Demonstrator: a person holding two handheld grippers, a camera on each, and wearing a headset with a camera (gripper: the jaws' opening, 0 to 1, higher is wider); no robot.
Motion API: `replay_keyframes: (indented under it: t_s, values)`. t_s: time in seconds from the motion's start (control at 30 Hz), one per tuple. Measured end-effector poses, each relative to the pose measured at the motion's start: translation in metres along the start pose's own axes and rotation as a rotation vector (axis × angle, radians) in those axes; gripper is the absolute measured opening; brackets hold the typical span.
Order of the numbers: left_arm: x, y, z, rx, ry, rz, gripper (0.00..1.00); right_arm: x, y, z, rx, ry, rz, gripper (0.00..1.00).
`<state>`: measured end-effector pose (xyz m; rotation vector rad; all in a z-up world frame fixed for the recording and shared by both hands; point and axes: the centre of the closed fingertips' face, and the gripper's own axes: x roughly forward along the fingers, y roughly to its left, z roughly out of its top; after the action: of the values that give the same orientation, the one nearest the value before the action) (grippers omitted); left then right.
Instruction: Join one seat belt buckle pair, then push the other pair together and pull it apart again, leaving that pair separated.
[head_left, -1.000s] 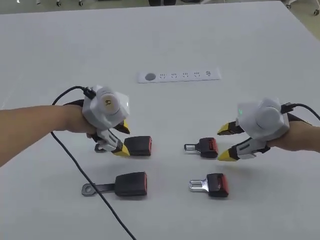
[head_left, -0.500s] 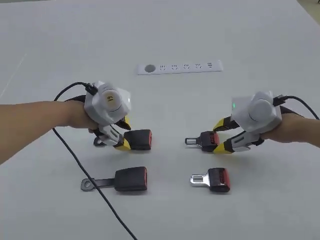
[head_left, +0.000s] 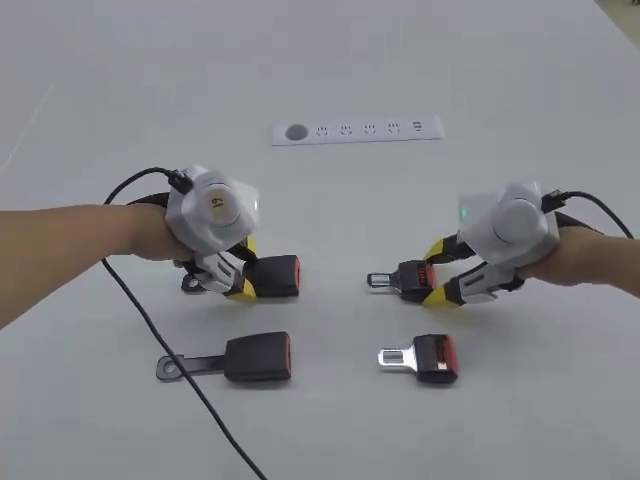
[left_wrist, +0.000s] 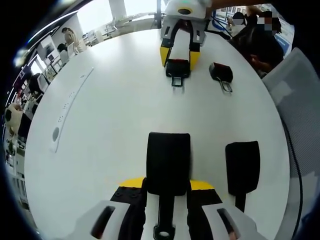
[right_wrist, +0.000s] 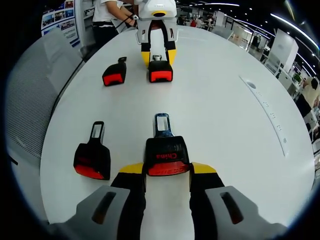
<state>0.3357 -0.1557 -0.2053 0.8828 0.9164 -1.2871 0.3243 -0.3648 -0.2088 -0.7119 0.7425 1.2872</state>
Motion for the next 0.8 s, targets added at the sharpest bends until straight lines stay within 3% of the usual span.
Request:
replay_keyframes:
  t_s: [0.53,0.8]
  values:
    - [0.0007,-0.0012,-0.0006,-0.011,0.001,-0.002,0.31,0.0009,0.0008,0.0011,-0.007,0.019,0.003,0.31]
    - [0.0024,-0.0017,-0.0015,0.01,0.031,-0.005,0.31,0.0061,-0.0011,0.0035,-0.008,0.018,0.005,0.31]
